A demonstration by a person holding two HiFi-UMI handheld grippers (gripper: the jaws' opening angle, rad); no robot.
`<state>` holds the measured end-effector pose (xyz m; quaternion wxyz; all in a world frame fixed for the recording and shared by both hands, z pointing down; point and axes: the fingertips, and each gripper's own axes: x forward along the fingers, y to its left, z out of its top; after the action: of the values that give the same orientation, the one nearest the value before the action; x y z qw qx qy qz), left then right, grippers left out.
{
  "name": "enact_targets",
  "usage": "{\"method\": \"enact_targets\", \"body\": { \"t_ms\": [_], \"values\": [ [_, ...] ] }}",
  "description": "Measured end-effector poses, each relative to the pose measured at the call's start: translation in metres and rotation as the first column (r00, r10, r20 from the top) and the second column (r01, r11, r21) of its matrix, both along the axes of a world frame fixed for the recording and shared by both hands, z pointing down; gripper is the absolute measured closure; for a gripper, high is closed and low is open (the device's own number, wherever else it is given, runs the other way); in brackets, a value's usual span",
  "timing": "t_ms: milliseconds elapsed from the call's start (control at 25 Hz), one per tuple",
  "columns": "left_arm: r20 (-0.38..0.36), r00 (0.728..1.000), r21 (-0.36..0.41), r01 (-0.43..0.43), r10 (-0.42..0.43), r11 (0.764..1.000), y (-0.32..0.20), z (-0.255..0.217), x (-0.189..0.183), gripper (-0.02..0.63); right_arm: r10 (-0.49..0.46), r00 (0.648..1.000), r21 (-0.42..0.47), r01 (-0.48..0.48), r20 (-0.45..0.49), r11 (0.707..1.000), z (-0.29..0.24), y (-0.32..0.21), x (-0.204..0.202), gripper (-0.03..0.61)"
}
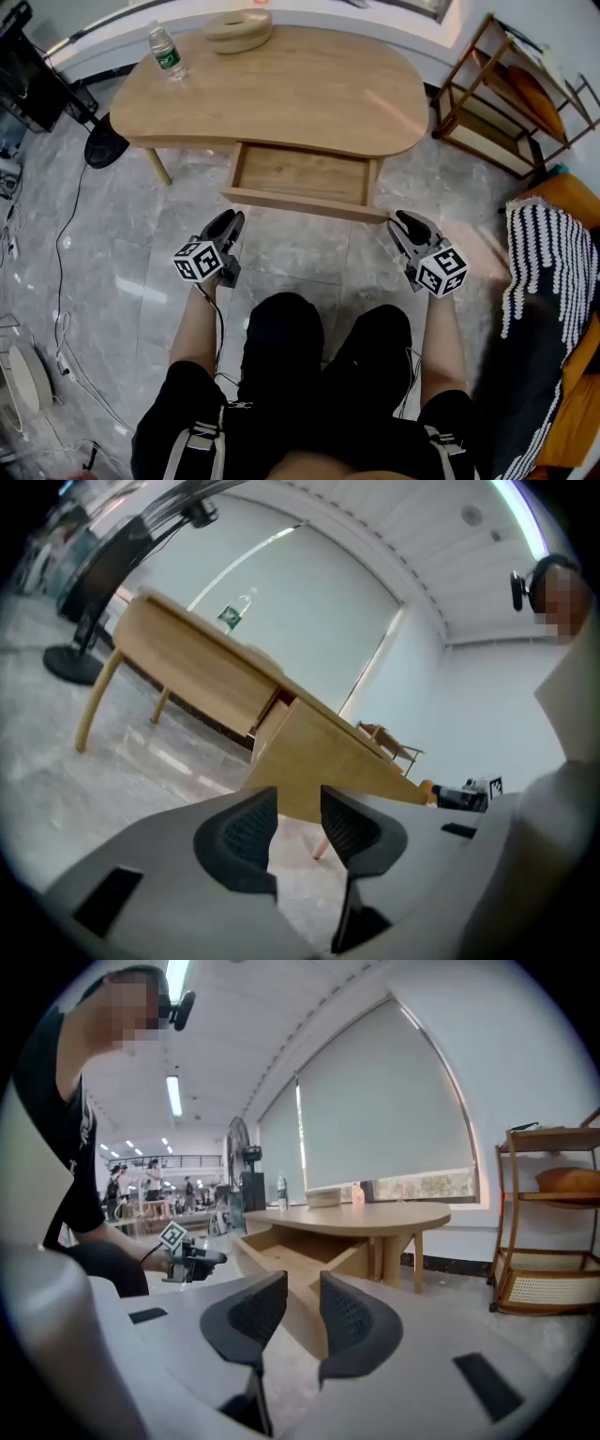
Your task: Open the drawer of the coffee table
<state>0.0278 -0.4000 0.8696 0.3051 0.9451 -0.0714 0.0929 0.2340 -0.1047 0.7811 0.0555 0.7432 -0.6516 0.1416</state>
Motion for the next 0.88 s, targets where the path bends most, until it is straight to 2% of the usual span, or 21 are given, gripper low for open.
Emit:
{"method": "enact_targets", "body": {
  "t_ms": [80,160,280,360,440,600,720,880],
  "values": [
    [0.047,0.999,0.132,0.009,-0.015,0.991,0.003,-0.031,-0.008,0.472,0.054,0.999,0.081,-0.055,0.008,0.995,-0.027,-0.002,-0.002,0.46],
    [0.086,0.996,0.267,0.007,-0.03,0.964,0.013,-0.064,-0.008,0.474,0.128,0.992,0.149,-0.128,0.007,0.98,-0.054,-0.007,-0.001,0.482],
    [0.12,0.991,0.467,0.0,-0.063,0.884,0.033,-0.118,0.001,0.497,0.237,0.971,0.203,-0.237,0.027,0.95,-0.087,-0.023,-0.002,0.564],
    [0.1,0.992,0.546,0.015,-0.083,0.838,0.044,-0.156,0.012,0.539,0.259,0.965,0.239,-0.258,0.025,0.936,-0.111,-0.04,-0.009,0.565],
    [0.064,0.994,0.569,0.038,-0.09,0.821,0.054,-0.188,0.024,0.577,0.294,0.956,0.268,-0.282,-0.002,0.921,-0.132,-0.055,-0.015,0.566],
    [0.036,0.994,0.553,0.065,-0.102,0.831,0.071,-0.219,0.045,0.591,0.421,0.902,0.271,-0.383,-0.096,0.883,-0.151,-0.067,-0.014,0.566],
    [0.024,0.991,0.575,0.092,-0.13,0.813,0.072,-0.232,0.059,0.592,0.418,0.898,0.265,-0.373,-0.137,0.889,-0.155,-0.08,-0.016,0.566],
    [0.03,0.991,0.6,0.086,-0.13,0.796,0.061,-0.268,0.083,0.592,0.397,0.912,0.25,-0.362,-0.103,0.898,-0.176,-0.103,-0.008,0.566]
  ]
}}
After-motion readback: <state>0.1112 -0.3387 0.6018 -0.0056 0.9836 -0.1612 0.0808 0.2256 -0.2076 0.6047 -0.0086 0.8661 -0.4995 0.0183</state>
